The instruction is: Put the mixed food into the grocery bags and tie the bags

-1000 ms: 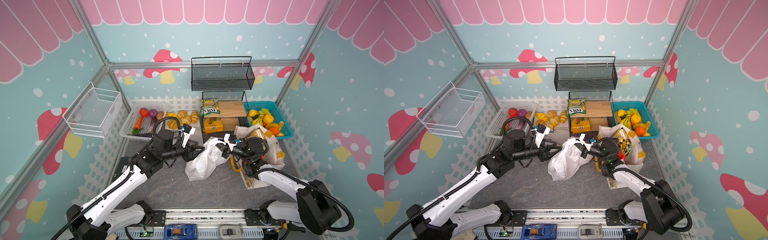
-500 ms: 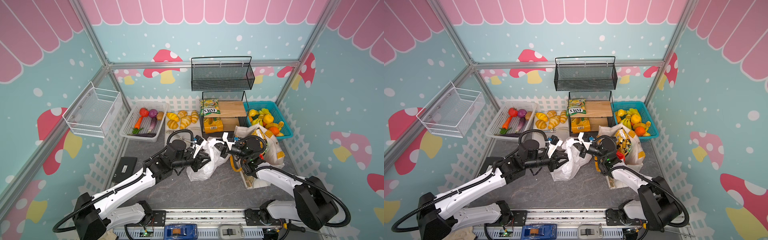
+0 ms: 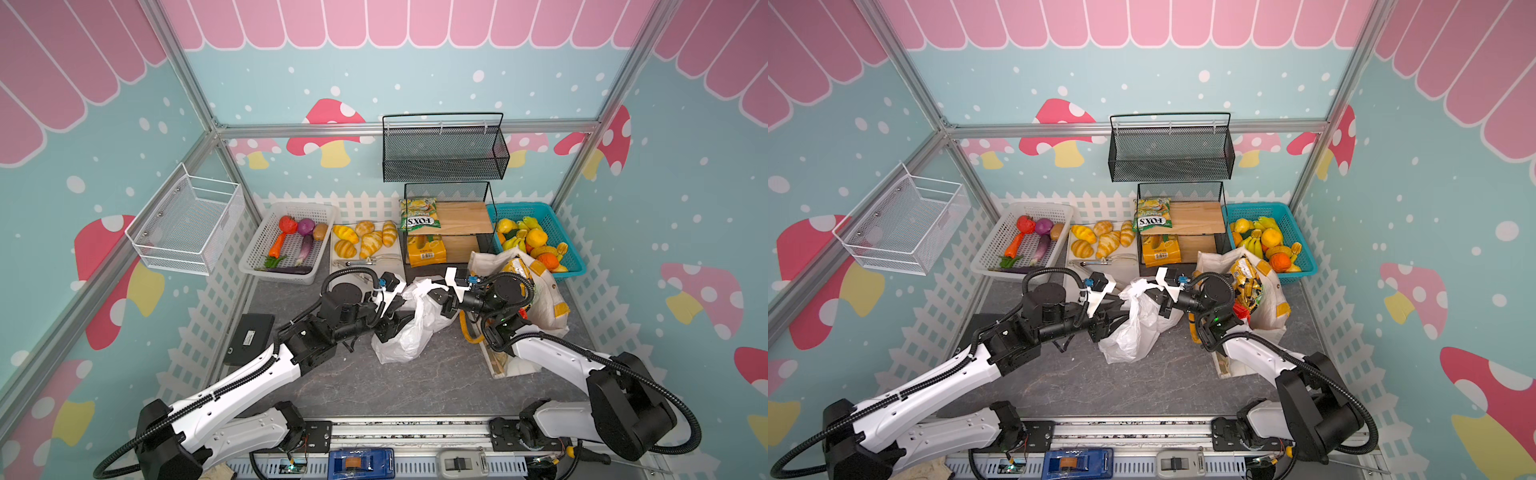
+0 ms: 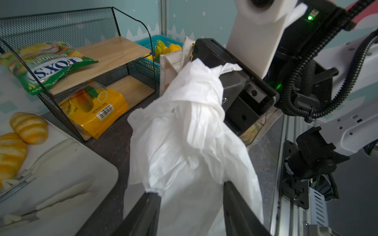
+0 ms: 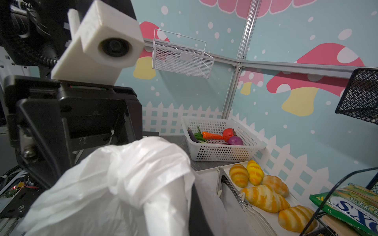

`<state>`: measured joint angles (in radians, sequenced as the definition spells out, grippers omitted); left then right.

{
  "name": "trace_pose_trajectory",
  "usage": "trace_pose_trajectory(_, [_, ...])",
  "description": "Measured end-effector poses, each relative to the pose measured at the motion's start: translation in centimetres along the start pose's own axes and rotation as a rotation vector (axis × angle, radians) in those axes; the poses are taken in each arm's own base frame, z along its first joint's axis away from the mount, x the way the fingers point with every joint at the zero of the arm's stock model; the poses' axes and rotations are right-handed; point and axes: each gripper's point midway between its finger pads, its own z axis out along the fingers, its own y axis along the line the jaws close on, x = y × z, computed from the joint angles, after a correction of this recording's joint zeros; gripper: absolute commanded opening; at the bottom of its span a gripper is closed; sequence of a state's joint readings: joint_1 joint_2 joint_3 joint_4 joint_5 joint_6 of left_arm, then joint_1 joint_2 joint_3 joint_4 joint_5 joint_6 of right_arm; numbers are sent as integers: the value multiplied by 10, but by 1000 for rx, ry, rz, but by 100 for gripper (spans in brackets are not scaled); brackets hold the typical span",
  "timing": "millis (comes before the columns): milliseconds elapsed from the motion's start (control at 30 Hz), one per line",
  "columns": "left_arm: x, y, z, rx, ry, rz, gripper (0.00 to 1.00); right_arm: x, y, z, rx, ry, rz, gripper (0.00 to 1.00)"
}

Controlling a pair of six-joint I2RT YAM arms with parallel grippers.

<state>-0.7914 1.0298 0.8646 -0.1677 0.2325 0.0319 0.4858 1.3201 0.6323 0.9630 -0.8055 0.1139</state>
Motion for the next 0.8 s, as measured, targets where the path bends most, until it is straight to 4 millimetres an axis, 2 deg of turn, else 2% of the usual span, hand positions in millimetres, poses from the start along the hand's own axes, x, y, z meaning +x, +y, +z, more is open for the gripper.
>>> trace_pose_trajectory(233, [7,16,-11,-94,65,190,51,-2,1,0,-4,-6,-7,0])
trace_pose_trajectory(367, [3,27,-11,-154,97,305,51,-2,1,0,-8,-8,-8,0])
trace_pose_trajectory(500, [-4,36,-1,-181,121,378,51,-2,2,0,-14,-8,-8,0])
trace_pose_trajectory(667, [3,38,16,-161,159,408,53,-1,3,0,-16,-7,-8,0])
trace_pose_trajectory(800, [3,35,21,-139,149,421,54,-1,3,0,-19,-7,-8,0])
